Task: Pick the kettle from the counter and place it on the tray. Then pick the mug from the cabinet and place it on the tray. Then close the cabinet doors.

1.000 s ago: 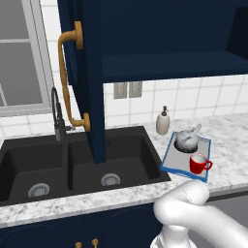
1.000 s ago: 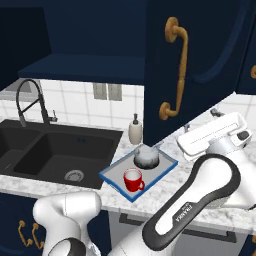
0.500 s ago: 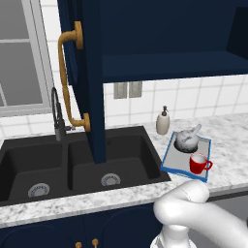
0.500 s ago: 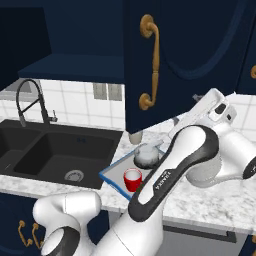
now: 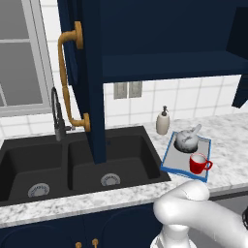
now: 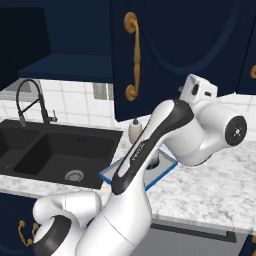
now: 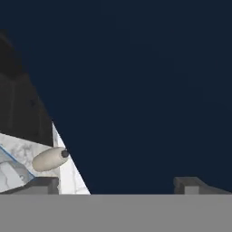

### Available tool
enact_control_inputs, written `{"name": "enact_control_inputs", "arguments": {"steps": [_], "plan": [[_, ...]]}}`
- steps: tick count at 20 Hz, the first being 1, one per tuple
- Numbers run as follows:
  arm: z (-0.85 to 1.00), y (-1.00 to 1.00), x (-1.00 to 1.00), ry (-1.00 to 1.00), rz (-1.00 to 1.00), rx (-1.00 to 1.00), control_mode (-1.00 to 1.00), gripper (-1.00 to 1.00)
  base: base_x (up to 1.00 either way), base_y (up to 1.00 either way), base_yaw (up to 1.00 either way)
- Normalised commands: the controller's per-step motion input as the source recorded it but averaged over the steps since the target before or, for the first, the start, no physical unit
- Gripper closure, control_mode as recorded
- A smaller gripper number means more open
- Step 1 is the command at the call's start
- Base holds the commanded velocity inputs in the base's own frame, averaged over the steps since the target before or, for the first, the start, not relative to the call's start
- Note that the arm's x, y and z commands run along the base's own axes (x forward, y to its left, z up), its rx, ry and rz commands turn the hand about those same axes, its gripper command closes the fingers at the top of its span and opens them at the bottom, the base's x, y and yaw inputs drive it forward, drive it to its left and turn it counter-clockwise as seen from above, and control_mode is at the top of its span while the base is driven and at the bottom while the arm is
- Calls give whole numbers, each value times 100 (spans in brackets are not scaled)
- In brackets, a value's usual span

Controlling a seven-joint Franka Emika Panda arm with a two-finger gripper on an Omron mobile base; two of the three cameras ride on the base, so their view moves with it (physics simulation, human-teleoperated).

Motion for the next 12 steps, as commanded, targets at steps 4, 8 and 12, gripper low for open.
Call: {"name": "enact_control_inputs", "arguments": {"steps": [4,8,12], "plan": [[0,80,44,-2,-9,-39,-100,-100,0,0,0],[2,69,50,-8,-5,-27,-100,-100,0,0,0],[9,63,55,-1,0,-16,-100,-100,0,0,0]]}}
